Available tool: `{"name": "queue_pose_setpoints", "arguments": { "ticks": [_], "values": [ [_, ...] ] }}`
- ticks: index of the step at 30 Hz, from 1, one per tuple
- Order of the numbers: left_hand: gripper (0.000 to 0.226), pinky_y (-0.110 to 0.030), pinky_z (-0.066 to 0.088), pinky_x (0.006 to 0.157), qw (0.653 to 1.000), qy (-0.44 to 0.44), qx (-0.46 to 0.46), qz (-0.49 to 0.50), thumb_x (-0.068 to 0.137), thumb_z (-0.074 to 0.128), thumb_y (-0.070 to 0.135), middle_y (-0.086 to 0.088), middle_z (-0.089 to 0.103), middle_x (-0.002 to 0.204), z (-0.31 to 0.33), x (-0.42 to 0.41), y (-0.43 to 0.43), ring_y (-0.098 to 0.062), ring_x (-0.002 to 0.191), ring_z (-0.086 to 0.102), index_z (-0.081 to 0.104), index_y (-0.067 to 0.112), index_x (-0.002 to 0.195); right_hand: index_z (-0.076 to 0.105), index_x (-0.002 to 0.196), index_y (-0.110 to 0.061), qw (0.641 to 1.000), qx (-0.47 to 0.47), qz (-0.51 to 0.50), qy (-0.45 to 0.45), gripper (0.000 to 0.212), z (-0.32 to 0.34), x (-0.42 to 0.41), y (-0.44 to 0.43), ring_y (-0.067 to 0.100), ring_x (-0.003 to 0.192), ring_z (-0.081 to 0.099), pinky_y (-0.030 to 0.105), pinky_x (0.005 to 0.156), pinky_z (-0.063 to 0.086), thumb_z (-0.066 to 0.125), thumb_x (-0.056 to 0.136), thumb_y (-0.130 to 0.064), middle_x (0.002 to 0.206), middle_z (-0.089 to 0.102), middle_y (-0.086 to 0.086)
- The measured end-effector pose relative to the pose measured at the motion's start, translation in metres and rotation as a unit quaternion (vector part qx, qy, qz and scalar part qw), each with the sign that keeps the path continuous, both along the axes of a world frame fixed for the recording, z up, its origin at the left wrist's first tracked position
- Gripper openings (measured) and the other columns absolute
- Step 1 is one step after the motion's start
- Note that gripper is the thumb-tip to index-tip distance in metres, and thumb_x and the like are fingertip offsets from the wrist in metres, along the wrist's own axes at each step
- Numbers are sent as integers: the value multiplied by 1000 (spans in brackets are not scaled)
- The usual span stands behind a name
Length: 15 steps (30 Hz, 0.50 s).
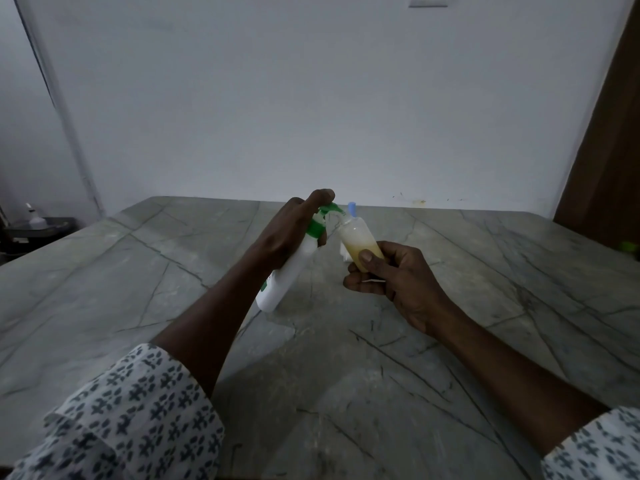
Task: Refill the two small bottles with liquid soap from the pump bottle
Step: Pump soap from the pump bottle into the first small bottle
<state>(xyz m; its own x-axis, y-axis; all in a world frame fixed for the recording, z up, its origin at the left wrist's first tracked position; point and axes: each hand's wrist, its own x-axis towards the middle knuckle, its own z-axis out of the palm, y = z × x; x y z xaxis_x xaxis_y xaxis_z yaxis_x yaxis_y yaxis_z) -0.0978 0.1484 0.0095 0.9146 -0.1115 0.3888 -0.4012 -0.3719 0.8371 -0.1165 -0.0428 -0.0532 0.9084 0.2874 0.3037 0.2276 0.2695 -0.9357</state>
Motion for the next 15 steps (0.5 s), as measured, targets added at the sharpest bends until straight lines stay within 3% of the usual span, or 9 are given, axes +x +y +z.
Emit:
{"name": "queue_pose_setpoints", "arguments": {
  "ticks": [3, 7, 12, 15],
  "values": [
    [52, -32, 46, 67, 1000, 3, -8, -6, 99, 41, 40, -15, 64, 63, 0, 0, 0, -24, 58, 55, 62, 11, 61, 59, 115, 6, 1000, 3, 15, 15, 43, -1, 0, 1, 31, 78, 72, 36, 73, 61, 64, 81, -19, 91, 70, 22],
    [58, -37, 45, 71, 1000, -5, 8, -6, 88, 40, 41, -15, 64, 61, -2, 3, 2, -24, 58, 54, 58, -10, 65, 58, 117, 8, 1000, -5, 9, 16, 42, -4, 1, 1, 31, 78, 73, 36, 74, 61, 63, 84, -17, 92, 70, 23],
    [60, -33, 46, 68, 1000, -24, 3, -3, 98, 42, 44, -15, 65, 61, -6, 5, 3, -22, 56, 57, 62, 4, 58, 62, 108, 0, 1000, -2, 4, 6, 32, -1, 0, 1, 31, 78, 72, 34, 71, 60, 64, 82, -18, 93, 68, 25],
    [67, -32, 47, 69, 999, -34, 5, 5, 97, 41, 52, -17, 66, 62, -7, 7, 2, -22, 55, 58, 64, 2, 59, 62, 109, 2, 1000, 4, 3, 7, 36, 0, -1, 1, 31, 78, 72, 33, 70, 60, 64, 80, -20, 93, 69, 25]
  ]
}}
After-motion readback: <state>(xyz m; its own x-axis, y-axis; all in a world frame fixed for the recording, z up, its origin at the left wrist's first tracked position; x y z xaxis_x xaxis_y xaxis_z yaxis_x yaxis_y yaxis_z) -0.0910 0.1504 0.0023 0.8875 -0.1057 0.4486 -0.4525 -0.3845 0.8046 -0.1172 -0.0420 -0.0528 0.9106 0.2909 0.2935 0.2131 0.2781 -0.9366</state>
